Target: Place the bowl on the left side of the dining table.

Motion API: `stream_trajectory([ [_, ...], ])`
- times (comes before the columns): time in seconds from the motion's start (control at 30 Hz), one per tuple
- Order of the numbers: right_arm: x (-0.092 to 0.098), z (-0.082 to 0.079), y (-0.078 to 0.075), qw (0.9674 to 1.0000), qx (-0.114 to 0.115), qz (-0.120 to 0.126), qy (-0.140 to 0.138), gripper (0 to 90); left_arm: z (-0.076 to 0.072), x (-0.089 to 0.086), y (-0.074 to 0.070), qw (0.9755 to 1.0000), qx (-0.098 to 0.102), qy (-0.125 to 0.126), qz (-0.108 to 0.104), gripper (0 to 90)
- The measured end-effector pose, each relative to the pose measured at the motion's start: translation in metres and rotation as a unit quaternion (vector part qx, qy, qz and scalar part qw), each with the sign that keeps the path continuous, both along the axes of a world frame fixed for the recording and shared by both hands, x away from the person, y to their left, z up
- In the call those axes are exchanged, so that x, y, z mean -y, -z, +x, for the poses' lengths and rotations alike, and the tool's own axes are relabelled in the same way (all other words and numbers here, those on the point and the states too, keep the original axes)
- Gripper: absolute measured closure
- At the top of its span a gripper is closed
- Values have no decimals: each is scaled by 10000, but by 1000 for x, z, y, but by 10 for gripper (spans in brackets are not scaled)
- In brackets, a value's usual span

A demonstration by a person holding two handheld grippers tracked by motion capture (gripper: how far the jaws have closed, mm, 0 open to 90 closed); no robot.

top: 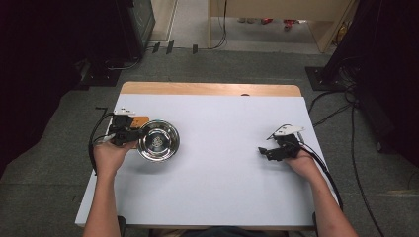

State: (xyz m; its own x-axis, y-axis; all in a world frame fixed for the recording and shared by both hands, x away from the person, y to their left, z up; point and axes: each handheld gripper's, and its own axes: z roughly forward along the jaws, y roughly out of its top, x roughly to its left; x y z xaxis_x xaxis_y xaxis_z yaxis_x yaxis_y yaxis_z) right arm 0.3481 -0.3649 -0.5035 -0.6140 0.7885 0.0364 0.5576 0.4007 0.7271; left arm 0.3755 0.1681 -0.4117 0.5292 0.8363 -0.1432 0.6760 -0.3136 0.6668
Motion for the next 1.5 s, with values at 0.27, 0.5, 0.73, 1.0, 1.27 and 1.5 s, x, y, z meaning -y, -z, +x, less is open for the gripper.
stream_trajectory([
  [0.27,0,0,0,10000,1,0,-1,130,2,-7,1,9999,20,-160,19,847],
  [0.5,0,0,0,10000,-1,0,2,129,3,-14,2,9994,-7,-332,-10,847],
  [0.73,0,0,0,10000,-2,3,3,130,10,-18,6,9991,-49,-411,14,847],
  [1.0,0,0,0,10000,3,-15,-7,130,20,-28,9,9985,-90,-544,4,847],
  [1.27,0,0,0,10000,-4,-5,2,130,26,-41,11,9974,-56,-712,-7,847],
  [1.5,0,0,0,10000,28,-22,-5,130,29,-52,14,9961,-48,-875,-69,847],
])
